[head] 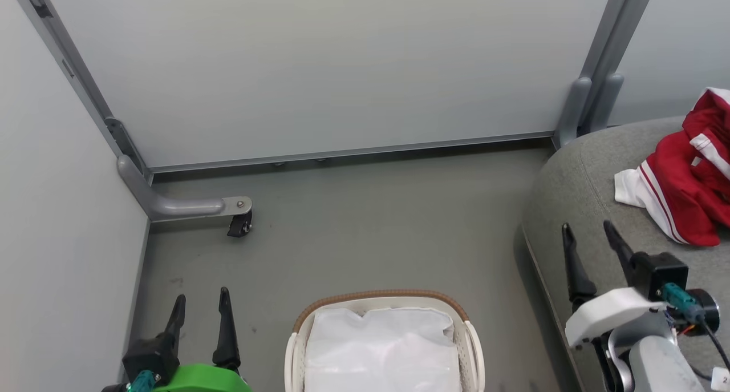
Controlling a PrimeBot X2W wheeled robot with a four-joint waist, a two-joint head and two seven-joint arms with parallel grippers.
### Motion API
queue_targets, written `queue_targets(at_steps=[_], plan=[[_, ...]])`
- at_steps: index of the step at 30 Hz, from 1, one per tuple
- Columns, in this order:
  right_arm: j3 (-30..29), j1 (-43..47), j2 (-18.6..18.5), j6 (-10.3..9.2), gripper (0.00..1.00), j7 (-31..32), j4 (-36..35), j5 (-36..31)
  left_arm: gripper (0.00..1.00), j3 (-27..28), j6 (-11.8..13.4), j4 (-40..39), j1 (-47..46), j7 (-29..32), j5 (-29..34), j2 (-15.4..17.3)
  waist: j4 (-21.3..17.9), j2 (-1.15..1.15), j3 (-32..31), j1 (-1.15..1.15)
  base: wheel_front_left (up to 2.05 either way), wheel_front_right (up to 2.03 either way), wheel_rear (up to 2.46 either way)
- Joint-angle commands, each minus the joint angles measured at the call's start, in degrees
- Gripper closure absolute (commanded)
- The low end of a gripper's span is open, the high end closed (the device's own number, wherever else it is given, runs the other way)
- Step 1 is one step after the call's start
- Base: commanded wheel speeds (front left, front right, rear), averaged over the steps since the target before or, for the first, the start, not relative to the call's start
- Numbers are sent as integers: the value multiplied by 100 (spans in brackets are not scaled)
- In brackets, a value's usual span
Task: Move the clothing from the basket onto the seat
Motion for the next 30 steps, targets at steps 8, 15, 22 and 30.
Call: queue_targets(at_steps=[8,15,22,30], plan=[[199,675,-14,-8,0,-28,-163,305,0,-267,33,66,70,5,-118,4,117,0,-121,1,0,0,0],[329,844,-14,-8,0,-28,-168,392,0,-312,39,148,5,5,-106,4,124,0,-136,1,0,0,0],[366,838,-13,-8,0,-28,-133,425,0,-335,-7,223,-43,5,-113,4,113,0,-148,1,0,0,0],[416,811,49,0,100,15,-17,410,100,-381,-56,437,85,4,-204,-5,106,0,-169,1,0,0,0]])
